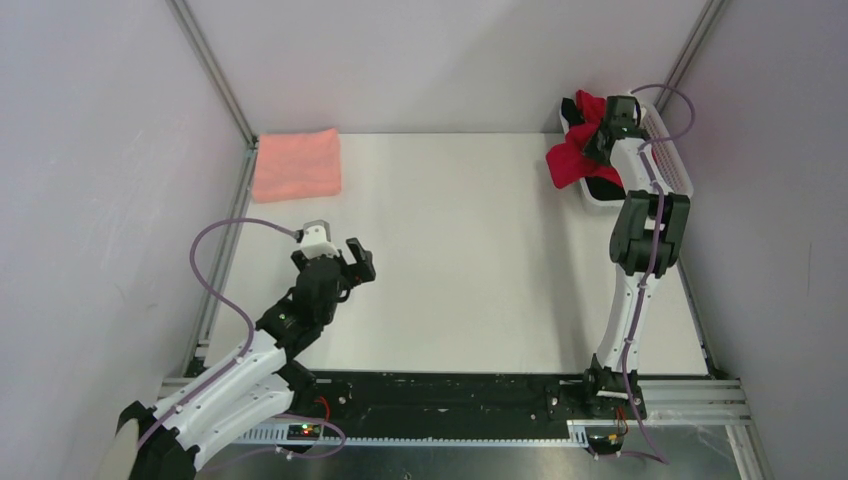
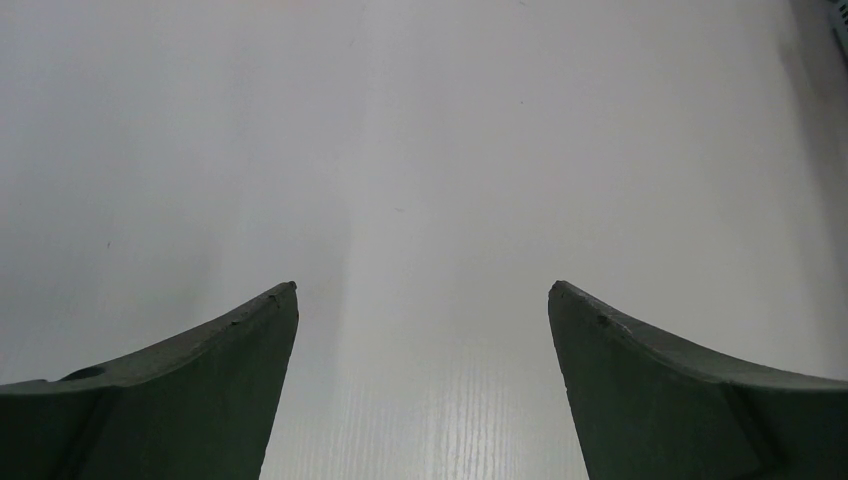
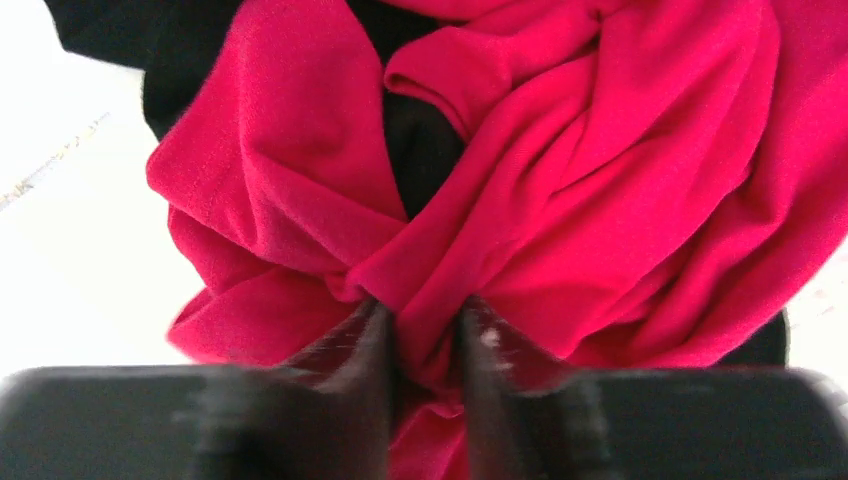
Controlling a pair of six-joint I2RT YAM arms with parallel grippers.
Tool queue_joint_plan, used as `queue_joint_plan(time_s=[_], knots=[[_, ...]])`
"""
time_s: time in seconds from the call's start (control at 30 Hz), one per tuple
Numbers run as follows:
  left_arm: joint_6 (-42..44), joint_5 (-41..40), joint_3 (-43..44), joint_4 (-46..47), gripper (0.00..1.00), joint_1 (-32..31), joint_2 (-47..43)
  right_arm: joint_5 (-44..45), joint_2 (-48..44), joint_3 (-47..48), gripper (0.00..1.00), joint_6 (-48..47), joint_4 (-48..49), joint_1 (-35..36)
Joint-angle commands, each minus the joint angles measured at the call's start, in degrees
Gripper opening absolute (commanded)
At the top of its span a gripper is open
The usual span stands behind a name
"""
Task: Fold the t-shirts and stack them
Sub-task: Grab crumpled tshirt from bin with the right arm, then move the tshirt to the center of the board
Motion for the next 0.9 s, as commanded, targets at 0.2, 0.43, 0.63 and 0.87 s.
queue_joint_plan(time_s=[0.2,0.43,0.63,0.87], knots=[[-1.09,0.27,1.77,2.05,0.98,0.27,-2.02,0.55,-7.46,4.20,0.00,0.60,4.56,-0.75],[-1.59,2.17,0.44,1.70,0.98,0.28,-6.03,3.71,-23.96,5.63,0.00,-4.09,2.95,1.52],[-2.77,3.47,-1.25,0.90,0.98,0.31,-10.61,6.11,-34.89,7.77,0.00,-9.64,7.12,5.80],[-3.16,2.82,-1.97,-1.02,0.98,0.27,-15.31,-14.71,-39.09,14.81,0.00,-8.04,3.05,13.65]])
